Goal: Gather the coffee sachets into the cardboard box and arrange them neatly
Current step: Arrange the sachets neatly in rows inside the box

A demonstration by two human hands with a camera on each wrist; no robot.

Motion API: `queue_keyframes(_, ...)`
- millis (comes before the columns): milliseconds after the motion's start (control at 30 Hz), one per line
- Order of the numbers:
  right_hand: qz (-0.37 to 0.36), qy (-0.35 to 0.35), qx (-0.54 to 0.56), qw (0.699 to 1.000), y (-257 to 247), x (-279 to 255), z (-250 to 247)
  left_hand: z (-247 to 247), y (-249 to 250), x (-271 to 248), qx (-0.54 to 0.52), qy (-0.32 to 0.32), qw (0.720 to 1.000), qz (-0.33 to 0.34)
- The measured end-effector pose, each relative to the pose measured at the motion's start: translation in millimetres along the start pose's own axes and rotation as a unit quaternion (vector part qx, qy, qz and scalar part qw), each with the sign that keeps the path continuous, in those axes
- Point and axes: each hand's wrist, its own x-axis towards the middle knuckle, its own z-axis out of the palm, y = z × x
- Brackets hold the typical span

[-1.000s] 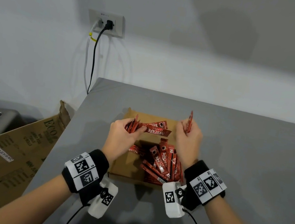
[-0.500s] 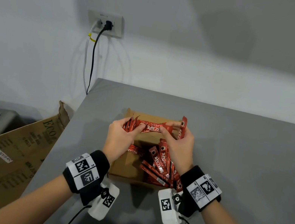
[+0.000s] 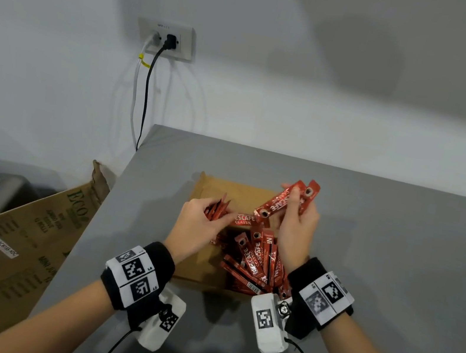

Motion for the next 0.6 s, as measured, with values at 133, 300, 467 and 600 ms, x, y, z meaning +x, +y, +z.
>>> queue_keyframes(133, 0.068, -0.084, -0.031, 0.994, 4, 3, -4, -8, -3, 4, -0.004, 0.027, 1.000, 0.000)
queue_keyframes(300, -0.035, -0.172, -0.202, 0.964, 9, -2, -1, -11, -5, 7, 0.015, 0.033, 0.999, 0.012)
queue_keyframes(467, 0.000, -0.126, -0.150, 0.981, 6, -4, 0, -19, -13, 9, 0.089, 0.006, 0.995, 0.053)
queue_keyframes(600, 0.012, -0.235, -0.230, 0.944, 6, 0, 0, -30, -32, 13, 0.218, -0.029, 0.975, 0.002)
